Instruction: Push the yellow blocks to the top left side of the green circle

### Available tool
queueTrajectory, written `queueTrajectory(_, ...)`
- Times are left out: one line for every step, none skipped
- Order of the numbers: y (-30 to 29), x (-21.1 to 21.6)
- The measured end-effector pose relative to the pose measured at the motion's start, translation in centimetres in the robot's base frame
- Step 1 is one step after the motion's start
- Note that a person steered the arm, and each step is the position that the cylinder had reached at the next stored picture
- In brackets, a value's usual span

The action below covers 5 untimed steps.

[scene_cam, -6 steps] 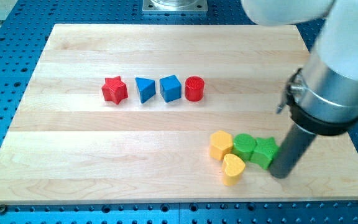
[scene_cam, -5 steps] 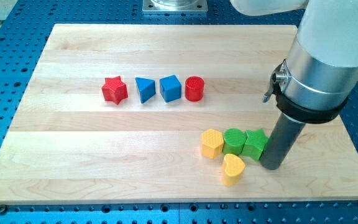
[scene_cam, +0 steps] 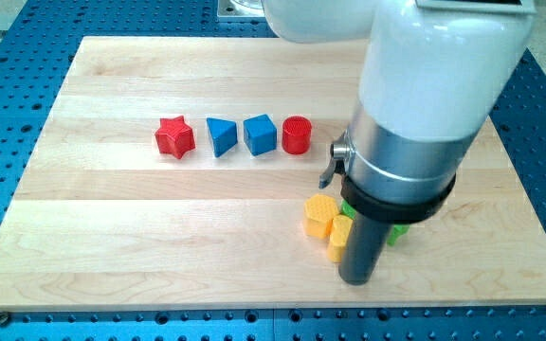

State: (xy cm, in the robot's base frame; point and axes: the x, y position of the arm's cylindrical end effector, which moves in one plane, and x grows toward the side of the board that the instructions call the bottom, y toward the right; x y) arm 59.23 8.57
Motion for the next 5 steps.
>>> queueTrajectory(0.0, -2.0)
queueTrajectory(0.0, -4.0)
queueTrajectory(-2.0, -5.4)
queueTrajectory(-4.7, -5.6)
queueTrajectory(-6.2, -6.1)
